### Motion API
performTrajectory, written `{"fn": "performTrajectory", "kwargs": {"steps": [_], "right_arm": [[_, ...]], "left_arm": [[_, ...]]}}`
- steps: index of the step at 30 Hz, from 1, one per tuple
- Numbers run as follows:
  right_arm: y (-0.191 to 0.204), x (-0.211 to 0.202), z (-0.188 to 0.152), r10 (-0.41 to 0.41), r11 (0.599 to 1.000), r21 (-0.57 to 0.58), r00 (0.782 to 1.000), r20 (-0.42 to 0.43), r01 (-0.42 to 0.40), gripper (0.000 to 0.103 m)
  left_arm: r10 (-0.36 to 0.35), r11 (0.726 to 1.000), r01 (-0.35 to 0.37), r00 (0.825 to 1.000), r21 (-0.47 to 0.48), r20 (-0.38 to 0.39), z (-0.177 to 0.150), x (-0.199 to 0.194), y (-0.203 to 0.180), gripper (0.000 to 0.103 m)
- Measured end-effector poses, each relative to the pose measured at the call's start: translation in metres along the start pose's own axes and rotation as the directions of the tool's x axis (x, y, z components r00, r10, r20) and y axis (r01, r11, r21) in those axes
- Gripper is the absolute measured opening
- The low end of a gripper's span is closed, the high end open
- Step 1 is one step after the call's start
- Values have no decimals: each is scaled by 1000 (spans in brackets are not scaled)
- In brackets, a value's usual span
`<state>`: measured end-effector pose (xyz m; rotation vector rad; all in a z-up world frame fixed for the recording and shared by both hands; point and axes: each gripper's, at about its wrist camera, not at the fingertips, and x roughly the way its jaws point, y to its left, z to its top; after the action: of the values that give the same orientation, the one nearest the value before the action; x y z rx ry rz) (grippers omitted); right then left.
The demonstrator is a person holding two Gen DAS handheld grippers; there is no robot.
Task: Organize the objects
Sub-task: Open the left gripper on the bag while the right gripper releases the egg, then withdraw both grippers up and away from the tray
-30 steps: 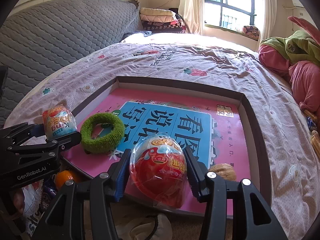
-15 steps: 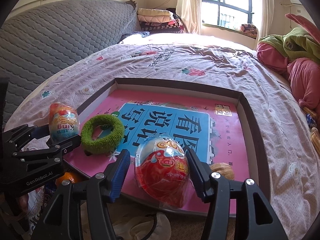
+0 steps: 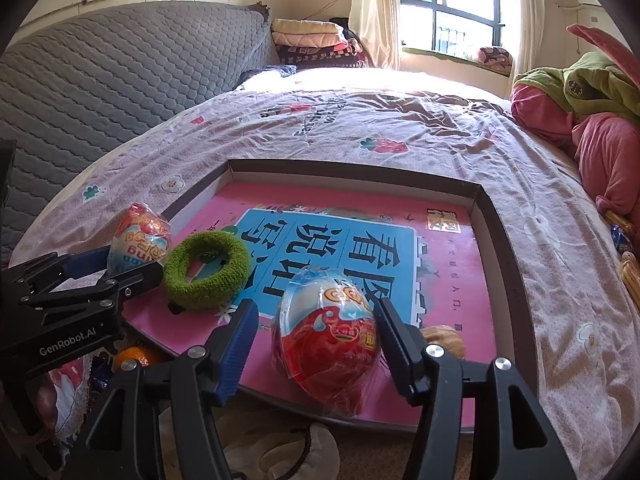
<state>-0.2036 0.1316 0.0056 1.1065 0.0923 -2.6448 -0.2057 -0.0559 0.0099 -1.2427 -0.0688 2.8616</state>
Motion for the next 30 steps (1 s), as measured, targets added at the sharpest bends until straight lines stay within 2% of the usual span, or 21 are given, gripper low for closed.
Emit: {"fn": "performTrajectory", "kwargs": {"steps": [8, 19, 22, 30], "right_arm": [[-3, -9, 1, -6, 1000, 1, 999, 33, 6, 61], [-5, -26, 5, -17, 1000, 16, 995, 98, 16, 63], [-6, -33, 6, -19, 1000, 26, 993, 120, 16, 63], [0, -47, 7, -14, 1000, 13, 987, 161, 12, 64]], "left_arm": [[-2, 1000, 2, 1000, -24, 2, 3, -1, -1, 64], [-28, 999, 30, 998, -45, 59, 7, -17, -1, 64], [-13, 999, 16, 997, -35, 82, 7, -23, -3, 69], [-9, 1000, 12, 992, -24, 126, 5, -39, -10, 69]]}}
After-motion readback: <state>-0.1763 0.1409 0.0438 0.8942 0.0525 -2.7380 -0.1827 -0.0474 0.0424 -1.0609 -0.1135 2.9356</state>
